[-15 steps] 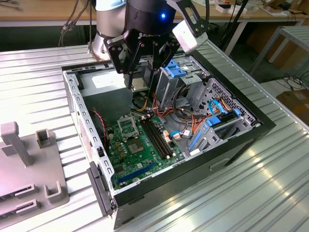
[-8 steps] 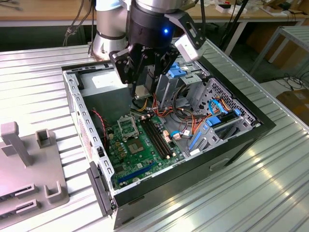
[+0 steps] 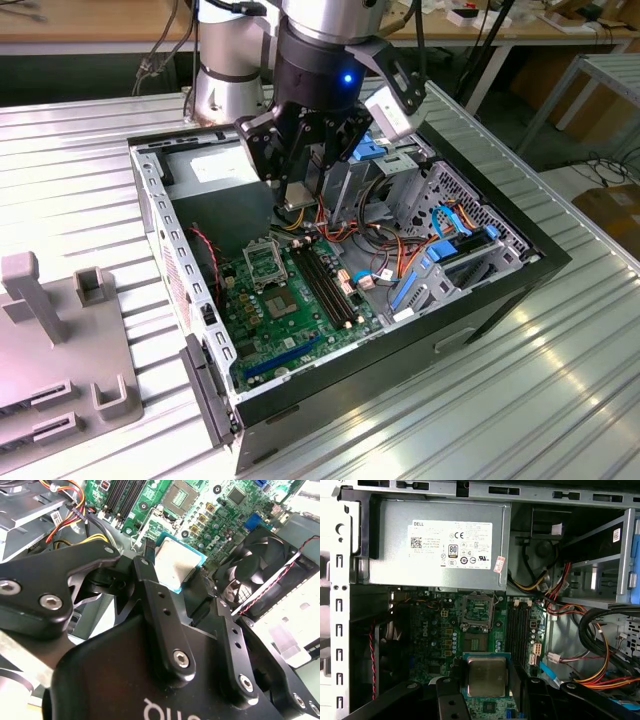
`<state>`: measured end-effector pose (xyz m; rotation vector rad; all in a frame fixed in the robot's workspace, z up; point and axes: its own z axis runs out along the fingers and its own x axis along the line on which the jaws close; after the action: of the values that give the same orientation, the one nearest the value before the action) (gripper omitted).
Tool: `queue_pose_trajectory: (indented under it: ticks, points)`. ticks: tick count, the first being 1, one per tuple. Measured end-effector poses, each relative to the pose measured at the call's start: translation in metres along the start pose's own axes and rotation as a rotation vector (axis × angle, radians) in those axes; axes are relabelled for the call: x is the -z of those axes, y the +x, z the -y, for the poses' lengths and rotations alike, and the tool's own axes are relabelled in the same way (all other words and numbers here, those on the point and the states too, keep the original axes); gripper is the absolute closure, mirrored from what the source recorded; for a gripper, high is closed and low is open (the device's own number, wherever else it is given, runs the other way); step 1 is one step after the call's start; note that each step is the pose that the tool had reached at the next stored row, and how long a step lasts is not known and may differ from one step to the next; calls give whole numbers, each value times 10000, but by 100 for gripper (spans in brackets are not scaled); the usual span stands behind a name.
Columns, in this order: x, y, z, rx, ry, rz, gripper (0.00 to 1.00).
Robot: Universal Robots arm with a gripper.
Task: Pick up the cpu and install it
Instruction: 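Place the cpu into insertion slot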
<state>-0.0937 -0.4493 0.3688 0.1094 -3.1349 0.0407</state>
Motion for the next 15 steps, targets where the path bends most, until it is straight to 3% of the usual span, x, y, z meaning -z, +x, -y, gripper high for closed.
queue_pose_trajectory:
  ticks: [10, 15]
  points:
    - [-19, 0, 0, 0, 0, 0, 53]
    - [-71, 0, -2, 0, 0, 0, 53]
